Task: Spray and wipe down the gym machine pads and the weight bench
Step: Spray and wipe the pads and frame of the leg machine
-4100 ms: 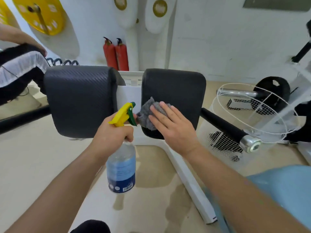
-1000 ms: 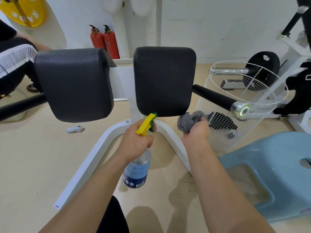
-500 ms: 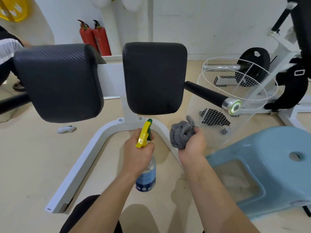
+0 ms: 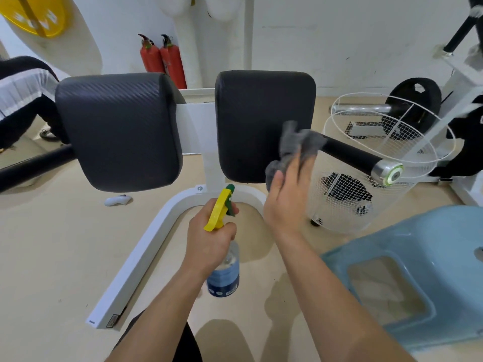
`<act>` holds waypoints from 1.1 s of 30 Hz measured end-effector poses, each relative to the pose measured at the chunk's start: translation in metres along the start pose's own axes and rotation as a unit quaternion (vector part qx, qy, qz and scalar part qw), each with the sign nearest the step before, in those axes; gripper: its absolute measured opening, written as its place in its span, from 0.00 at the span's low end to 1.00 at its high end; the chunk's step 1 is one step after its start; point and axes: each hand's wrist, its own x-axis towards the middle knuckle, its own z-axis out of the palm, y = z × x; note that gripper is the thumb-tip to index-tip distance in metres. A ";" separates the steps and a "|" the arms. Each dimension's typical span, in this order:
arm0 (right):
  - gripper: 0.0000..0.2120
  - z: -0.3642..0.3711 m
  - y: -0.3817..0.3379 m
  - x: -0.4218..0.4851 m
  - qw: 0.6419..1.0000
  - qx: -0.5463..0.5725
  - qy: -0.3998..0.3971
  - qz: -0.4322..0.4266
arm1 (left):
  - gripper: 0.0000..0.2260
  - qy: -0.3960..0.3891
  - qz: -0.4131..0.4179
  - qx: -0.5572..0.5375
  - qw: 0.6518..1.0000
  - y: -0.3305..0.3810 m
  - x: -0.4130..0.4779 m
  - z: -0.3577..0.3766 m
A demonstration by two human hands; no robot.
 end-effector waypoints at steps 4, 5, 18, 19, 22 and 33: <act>0.26 0.037 0.036 0.005 0.970 -0.185 0.024 -0.157 | 0.17 -0.005 0.013 0.006 1.000 -0.003 -0.002 -0.013; 0.27 0.042 0.039 0.004 0.959 -0.201 0.028 -0.198 | 0.17 -0.008 0.014 0.008 1.000 -0.004 -0.002 -0.017; 0.21 0.014 -0.015 0.094 0.814 -0.223 -0.068 -0.533 | 0.16 0.013 -0.007 -0.014 1.000 -0.004 0.005 -0.020; 0.22 0.011 -0.029 0.113 0.838 -0.222 -0.048 -0.495 | 0.15 0.017 -0.006 -0.017 1.000 -0.003 0.004 -0.018; 0.24 0.013 -0.061 0.138 0.879 -0.226 -0.058 -0.416 | 0.17 0.031 -0.007 -0.034 0.999 0.001 0.002 -0.016; 0.20 0.013 -0.063 0.103 0.717 -0.280 -0.188 -0.611 | 0.16 0.072 -0.010 -0.038 0.997 0.015 0.015 -0.044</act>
